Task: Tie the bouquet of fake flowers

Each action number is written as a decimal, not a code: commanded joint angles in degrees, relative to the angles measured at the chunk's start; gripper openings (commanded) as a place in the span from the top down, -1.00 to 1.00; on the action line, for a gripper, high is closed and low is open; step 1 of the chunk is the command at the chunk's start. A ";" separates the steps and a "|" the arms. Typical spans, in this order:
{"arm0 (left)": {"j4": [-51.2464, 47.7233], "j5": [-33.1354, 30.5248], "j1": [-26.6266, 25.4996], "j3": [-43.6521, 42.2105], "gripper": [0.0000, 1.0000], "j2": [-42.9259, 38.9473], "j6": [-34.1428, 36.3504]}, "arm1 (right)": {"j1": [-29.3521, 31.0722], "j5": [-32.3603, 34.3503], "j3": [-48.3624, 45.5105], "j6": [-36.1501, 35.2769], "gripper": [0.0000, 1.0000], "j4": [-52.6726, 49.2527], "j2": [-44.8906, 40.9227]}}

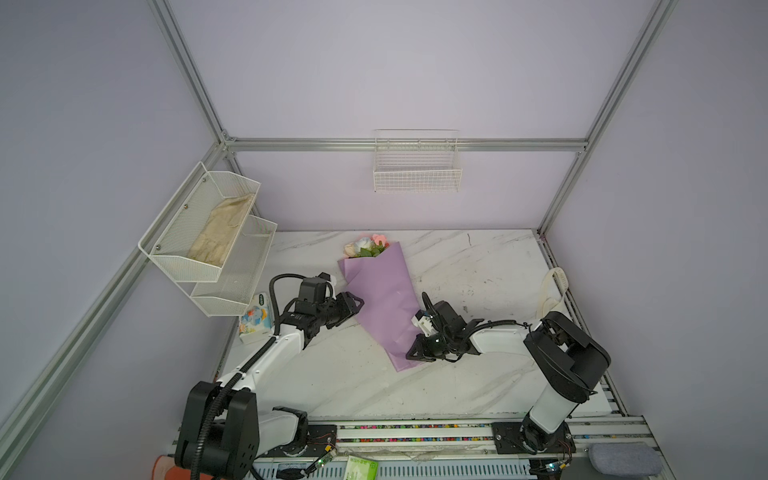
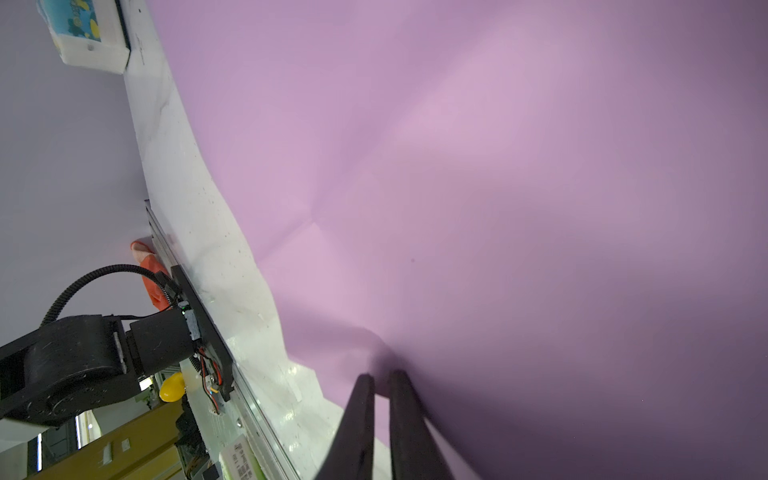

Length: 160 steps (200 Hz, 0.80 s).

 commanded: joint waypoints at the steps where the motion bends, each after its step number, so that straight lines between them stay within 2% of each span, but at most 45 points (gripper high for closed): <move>1: 0.44 -0.85 -5.83 -0.36 0.29 -1.11 -1.74 | 0.22 0.08 -0.91 0.89 0.70 0.99 -1.35; 29: 0.83 1.15 -14.21 3.90 0.66 7.28 -2.20 | 0.20 1.16 -1.39 1.89 0.71 1.92 -2.13; 59: 2.55 0.68 -20.51 6.19 0.79 15.75 -3.46 | 0.26 1.08 -1.56 2.41 0.72 2.52 -2.17; 103: 5.12 2.33 -24.06 7.24 0.86 23.31 -3.03 | 0.13 0.95 -2.12 1.97 0.72 1.94 -3.18; 133: 1.71 0.18 -24.59 6.99 0.94 26.29 -2.26 | -0.16 1.26 -2.31 1.97 0.71 1.04 -5.28; 160: -0.34 -3.14 -24.64 5.00 0.97 25.90 -0.82 | -4.33 2.31 -4.18 2.37 0.73 -0.98 -11.12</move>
